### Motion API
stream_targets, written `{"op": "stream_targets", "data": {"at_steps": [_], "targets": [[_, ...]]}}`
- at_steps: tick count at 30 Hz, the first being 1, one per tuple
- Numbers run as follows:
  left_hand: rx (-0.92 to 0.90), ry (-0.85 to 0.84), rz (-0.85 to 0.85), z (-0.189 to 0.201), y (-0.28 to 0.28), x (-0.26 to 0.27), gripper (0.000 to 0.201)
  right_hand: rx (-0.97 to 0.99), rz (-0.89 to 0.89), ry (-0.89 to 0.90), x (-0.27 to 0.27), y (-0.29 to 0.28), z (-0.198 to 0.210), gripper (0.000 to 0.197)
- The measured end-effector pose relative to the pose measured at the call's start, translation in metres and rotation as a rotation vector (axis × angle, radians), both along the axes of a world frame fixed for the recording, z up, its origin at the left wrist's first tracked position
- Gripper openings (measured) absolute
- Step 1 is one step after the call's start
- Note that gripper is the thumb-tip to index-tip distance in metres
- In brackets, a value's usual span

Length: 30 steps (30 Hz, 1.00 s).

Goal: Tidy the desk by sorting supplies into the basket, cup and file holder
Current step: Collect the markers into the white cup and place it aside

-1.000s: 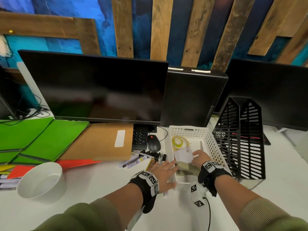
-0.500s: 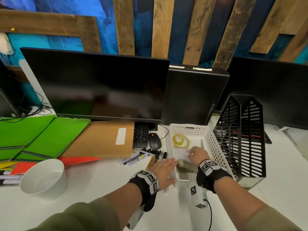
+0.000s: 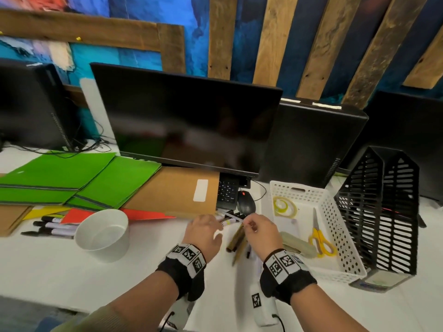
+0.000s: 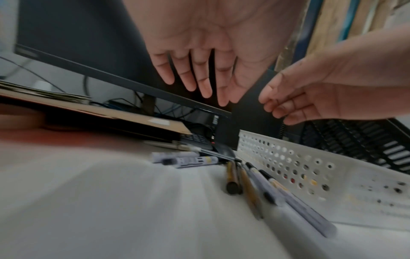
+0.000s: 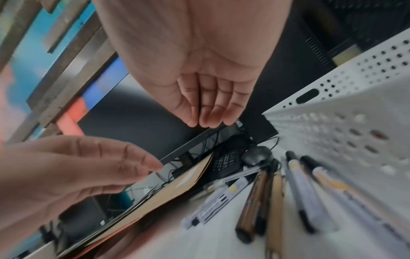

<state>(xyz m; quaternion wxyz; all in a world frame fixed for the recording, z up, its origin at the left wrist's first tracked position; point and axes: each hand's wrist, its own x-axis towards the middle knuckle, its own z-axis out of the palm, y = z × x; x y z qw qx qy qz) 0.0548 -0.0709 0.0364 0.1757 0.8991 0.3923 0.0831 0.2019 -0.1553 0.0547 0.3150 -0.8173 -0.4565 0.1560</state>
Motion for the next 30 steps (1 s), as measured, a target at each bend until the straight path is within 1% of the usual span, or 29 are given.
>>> {"op": "stream_targets", "data": {"at_steps": [4, 7, 9, 11, 13, 15, 18, 19, 21, 23, 24, 26, 28, 30], "targets": [[-0.005, -0.043, 0.089, 0.001, 0.018, -0.039, 0.028, -0.037, 0.107, 0.038, -0.037, 0.017, -0.002, 0.011], [0.007, -0.083, 0.178, 0.004, 0.033, -0.073, 0.028, -0.036, 0.186, 0.053, -0.067, 0.037, 0.0, 0.014], [-0.006, -0.097, 0.253, 0.01, 0.04, -0.093, 0.035, -0.02, 0.235, 0.039, -0.085, 0.049, 0.003, 0.017], [-0.023, -0.124, 0.302, 0.015, 0.047, -0.118, 0.049, -0.001, 0.288, 0.039, -0.109, 0.064, 0.006, 0.018], [-0.015, -0.172, 0.338, 0.016, 0.054, -0.139, 0.053, 0.011, 0.341, 0.03, -0.131, 0.076, 0.009, 0.019], [-0.006, -0.211, 0.386, 0.016, 0.063, -0.163, 0.048, 0.015, 0.392, 0.014, -0.156, 0.087, 0.013, 0.019], [0.003, -0.207, 0.469, 0.016, 0.079, -0.2, 0.028, 0.039, 0.454, 0.032, -0.195, 0.105, 0.018, 0.018], [-0.01, -0.211, 0.498, 0.016, 0.084, -0.213, 0.024, 0.039, 0.471, 0.04, -0.208, 0.11, 0.019, 0.018], [-0.024, -0.224, 0.544, 0.011, 0.091, -0.236, 0.027, 0.038, 0.503, 0.054, -0.228, 0.118, 0.021, 0.018], [-0.034, -0.207, 0.582, 0.005, 0.098, -0.262, 0.033, 0.035, 0.535, 0.065, -0.253, 0.128, 0.022, 0.017], [-0.04, -0.182, 0.603, 0.003, 0.101, -0.272, 0.033, 0.034, 0.547, 0.07, -0.263, 0.131, 0.022, 0.017], [-0.065, -0.079, 0.653, -0.005, 0.108, -0.296, 0.03, 0.024, 0.568, 0.096, -0.286, 0.139, 0.023, 0.018], [-0.106, 0.018, 0.685, -0.013, 0.115, -0.317, 0.034, 0.014, 0.579, 0.137, -0.306, 0.145, 0.021, 0.018], [-0.151, 0.079, 0.703, -0.021, 0.121, -0.338, 0.039, -0.017, 0.599, 0.154, -0.328, 0.152, 0.017, 0.019]]}}
